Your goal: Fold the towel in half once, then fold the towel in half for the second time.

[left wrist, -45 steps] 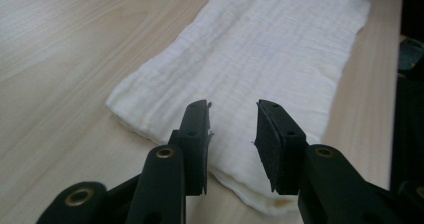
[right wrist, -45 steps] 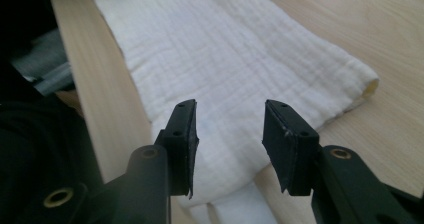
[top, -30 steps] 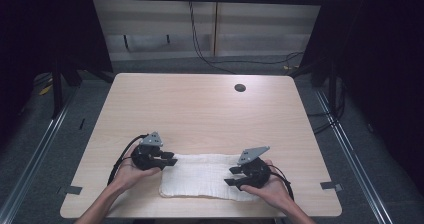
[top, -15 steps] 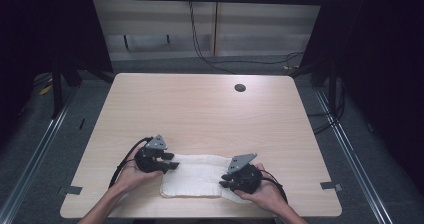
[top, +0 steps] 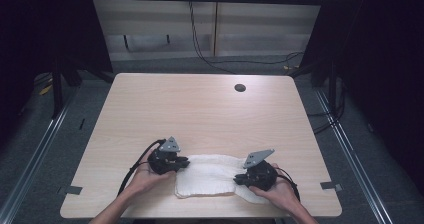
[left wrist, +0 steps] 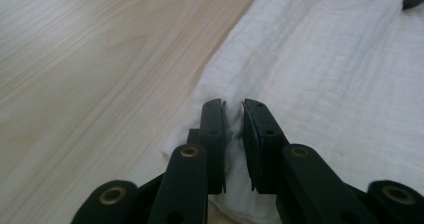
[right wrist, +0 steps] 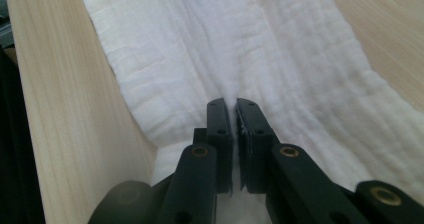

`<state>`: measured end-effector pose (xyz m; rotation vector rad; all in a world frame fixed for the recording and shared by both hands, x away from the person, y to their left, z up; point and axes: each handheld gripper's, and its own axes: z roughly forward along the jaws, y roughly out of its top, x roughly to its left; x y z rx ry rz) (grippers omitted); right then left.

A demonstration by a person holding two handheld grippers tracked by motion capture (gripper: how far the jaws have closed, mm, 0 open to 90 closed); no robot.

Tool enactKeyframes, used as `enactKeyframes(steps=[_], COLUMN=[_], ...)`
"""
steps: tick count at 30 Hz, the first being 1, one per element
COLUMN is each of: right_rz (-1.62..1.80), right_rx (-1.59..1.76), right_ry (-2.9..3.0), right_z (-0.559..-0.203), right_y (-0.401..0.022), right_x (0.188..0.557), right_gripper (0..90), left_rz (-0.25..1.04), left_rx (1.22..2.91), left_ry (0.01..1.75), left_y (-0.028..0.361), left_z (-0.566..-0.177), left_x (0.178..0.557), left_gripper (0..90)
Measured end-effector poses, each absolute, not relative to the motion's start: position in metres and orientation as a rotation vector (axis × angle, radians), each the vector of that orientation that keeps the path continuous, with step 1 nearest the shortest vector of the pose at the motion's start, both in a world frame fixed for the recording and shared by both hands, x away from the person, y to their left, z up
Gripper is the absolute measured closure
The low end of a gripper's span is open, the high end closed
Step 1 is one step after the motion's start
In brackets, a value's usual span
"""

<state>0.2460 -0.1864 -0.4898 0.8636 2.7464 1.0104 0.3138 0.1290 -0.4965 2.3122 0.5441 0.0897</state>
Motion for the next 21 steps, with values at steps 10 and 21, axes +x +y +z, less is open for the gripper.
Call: enactKeyframes(steps=[10,21], right_rz=[1.132,1.220], right_rx=[0.889,0.751], right_ry=[2.716,2.714], right_z=[-0.476,-0.459], right_y=[-0.185,-0.143], right_x=[0.238,0.227], right_gripper=[58.4,56.2], left_rz=[-0.012,0.024], left_rx=[2.258,2.186], left_ry=[0.559,0.656], left_y=[0.135,0.147], left_z=[-0.493,-0.470], left_x=[0.316,0.335], left_gripper=[65.8,52.9])
